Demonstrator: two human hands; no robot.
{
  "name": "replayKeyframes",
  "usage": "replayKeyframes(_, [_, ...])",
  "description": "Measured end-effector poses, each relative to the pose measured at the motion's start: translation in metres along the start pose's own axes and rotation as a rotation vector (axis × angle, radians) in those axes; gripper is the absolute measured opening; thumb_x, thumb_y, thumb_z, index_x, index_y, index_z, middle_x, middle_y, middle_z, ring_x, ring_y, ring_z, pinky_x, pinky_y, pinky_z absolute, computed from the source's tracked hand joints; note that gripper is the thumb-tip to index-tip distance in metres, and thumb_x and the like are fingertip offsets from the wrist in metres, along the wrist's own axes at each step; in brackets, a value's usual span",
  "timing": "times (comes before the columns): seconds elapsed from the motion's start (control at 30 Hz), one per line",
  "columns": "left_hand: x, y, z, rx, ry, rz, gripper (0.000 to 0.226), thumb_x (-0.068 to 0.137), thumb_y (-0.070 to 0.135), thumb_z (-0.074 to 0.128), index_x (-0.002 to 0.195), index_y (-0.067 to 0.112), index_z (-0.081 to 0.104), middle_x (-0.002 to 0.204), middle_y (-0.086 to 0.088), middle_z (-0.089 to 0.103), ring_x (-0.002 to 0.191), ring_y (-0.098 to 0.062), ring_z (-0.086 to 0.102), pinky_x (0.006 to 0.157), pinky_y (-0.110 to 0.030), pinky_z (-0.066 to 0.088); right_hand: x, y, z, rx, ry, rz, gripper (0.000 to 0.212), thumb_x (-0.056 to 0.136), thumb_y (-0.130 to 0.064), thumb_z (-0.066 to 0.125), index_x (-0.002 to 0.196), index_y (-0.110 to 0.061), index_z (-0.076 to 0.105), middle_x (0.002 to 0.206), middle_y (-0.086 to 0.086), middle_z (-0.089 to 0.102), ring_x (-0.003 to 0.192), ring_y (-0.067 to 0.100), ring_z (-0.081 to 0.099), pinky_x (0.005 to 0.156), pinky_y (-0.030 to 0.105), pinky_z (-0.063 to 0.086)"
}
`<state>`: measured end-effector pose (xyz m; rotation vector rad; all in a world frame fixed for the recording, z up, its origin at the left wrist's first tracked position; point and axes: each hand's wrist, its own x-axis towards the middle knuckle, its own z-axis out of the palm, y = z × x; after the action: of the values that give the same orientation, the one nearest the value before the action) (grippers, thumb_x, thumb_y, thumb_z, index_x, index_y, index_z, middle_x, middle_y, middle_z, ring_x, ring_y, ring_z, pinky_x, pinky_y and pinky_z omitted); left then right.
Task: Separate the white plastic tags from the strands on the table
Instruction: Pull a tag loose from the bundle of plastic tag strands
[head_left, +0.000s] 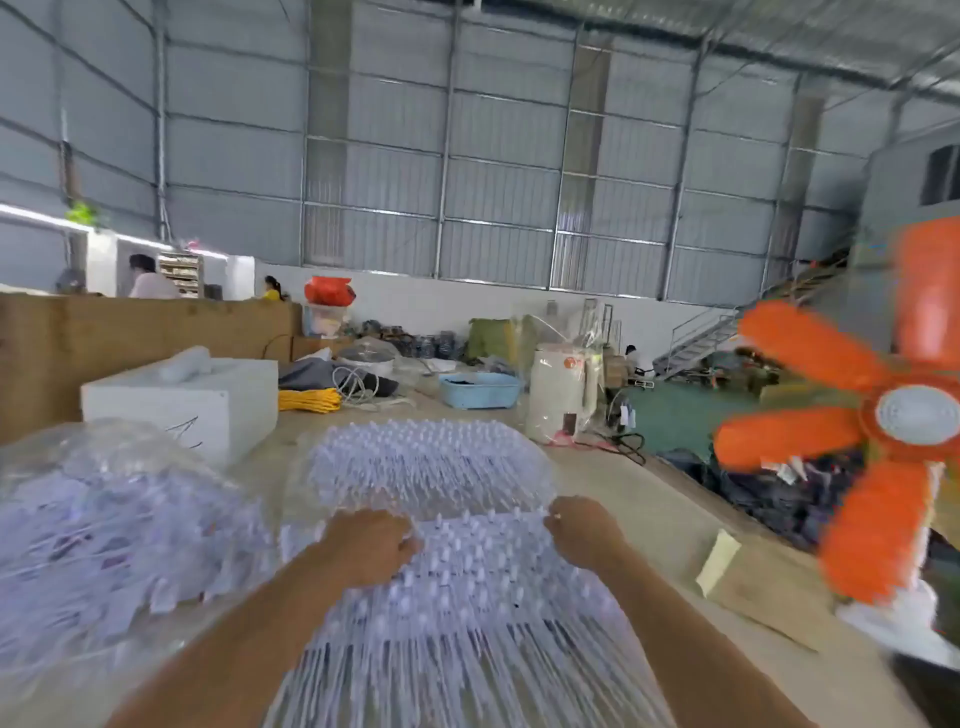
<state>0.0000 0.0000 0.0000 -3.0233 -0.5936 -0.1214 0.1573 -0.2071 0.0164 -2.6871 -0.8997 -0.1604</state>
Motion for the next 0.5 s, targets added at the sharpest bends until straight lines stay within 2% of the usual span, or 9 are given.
replayKeyframes(0.07, [0.004,0.001,0.006,-0.015,-0.027,-0.081,0.052,0.101,0.049,0.026,0.141,0.019,0.041,0.144,-0.004,0.045,0.130,-0.023,0.044,0.108,-0.041,0.028,0.009,0.005,0.012,-0.079,-0.091,0.072,0.030,0.098,-0.023,0.038,0.122,-0.011,0.052,0.127,0.013,0.052,0.117,0.029,0.050,0.096,0.036,0.043])
replayKeyframes(0.1, [0.009,0.001,0.009,-0.023,-0.023,-0.100,0.050,0.101,0.048,0.028,0.137,0.018,0.046,0.142,-0.006,0.046,0.128,-0.023,0.045,0.107,-0.042,0.029,0.017,0.010,0.020,-0.137,-0.159,0.068,0.030,0.098,-0.020,0.038,0.125,-0.011,0.049,0.130,0.013,0.049,0.120,0.028,0.048,0.098,0.037,0.042])
replayKeyframes(0.17, [0.022,-0.001,0.014,-0.039,0.010,-0.099,0.036,0.100,0.045,0.036,0.102,0.019,0.061,0.120,-0.005,0.057,0.117,-0.023,0.053,0.100,-0.038,0.034,0.032,0.015,0.029,-0.178,-0.206,0.040,0.034,0.096,-0.014,0.041,0.129,-0.013,0.045,0.133,0.010,0.047,0.122,0.027,0.046,0.101,0.037,0.041])
replayKeyframes(0.23, [0.031,-0.003,0.013,-0.158,0.043,-0.082,0.035,0.096,0.041,0.048,0.065,0.024,0.046,0.095,-0.006,0.063,0.107,-0.023,0.060,0.093,-0.032,0.040,0.048,0.021,0.035,-0.128,-0.159,0.083,0.038,0.093,-0.017,0.048,0.131,-0.018,0.044,0.133,0.008,0.048,0.123,0.028,0.045,0.100,0.038,0.043])
replayKeyframes(0.27, [0.034,-0.005,0.012,-0.207,0.072,-0.075,0.040,0.094,0.038,0.053,0.059,0.025,0.038,0.092,-0.009,0.064,0.104,-0.022,0.062,0.090,-0.030,0.042,0.053,0.022,0.035,-0.107,-0.120,0.102,0.036,0.092,-0.019,0.050,0.128,-0.020,0.047,0.131,0.008,0.049,0.121,0.028,0.044,0.099,0.037,0.043])
replayKeyframes(0.33, [0.041,-0.010,0.014,-0.255,0.139,-0.064,0.033,0.091,0.038,0.055,0.065,0.031,0.037,0.097,-0.005,0.059,0.101,-0.017,0.058,0.086,-0.027,0.043,0.061,0.024,0.034,-0.081,-0.059,0.111,0.028,0.092,-0.019,0.048,0.120,-0.018,0.054,0.125,0.008,0.051,0.117,0.027,0.046,0.096,0.033,0.041])
replayKeyframes(0.4, [0.045,-0.012,0.014,-0.294,0.215,-0.006,0.017,0.091,0.046,0.053,0.086,0.032,0.044,0.105,0.005,0.051,0.101,-0.011,0.050,0.086,-0.026,0.041,0.064,0.021,0.026,-0.002,0.064,0.034,0.022,0.093,-0.014,0.047,0.112,-0.011,0.057,0.117,0.010,0.057,0.110,0.024,0.052,0.085,0.027,0.040])
replayKeyframes(0.43, [0.048,-0.008,0.013,-0.320,0.219,0.044,0.024,0.091,0.051,0.052,0.100,0.030,0.047,0.110,0.006,0.051,0.104,-0.010,0.049,0.088,-0.026,0.040,0.064,0.018,0.017,0.070,0.132,-0.026,0.020,0.093,-0.011,0.047,0.109,-0.008,0.058,0.113,0.009,0.060,0.104,0.021,0.055,0.077,0.023,0.039])
replayKeyframes(0.5, [0.055,0.010,0.007,-0.417,0.223,0.144,0.053,0.087,0.057,0.053,0.128,0.023,0.046,0.126,0.006,0.052,0.116,-0.011,0.050,0.096,-0.027,0.040,0.057,0.004,-0.008,0.253,0.243,-0.139,0.013,0.092,-0.006,0.051,0.103,-0.009,0.059,0.100,0.001,0.061,0.084,0.007,0.055,0.065,0.014,0.035])
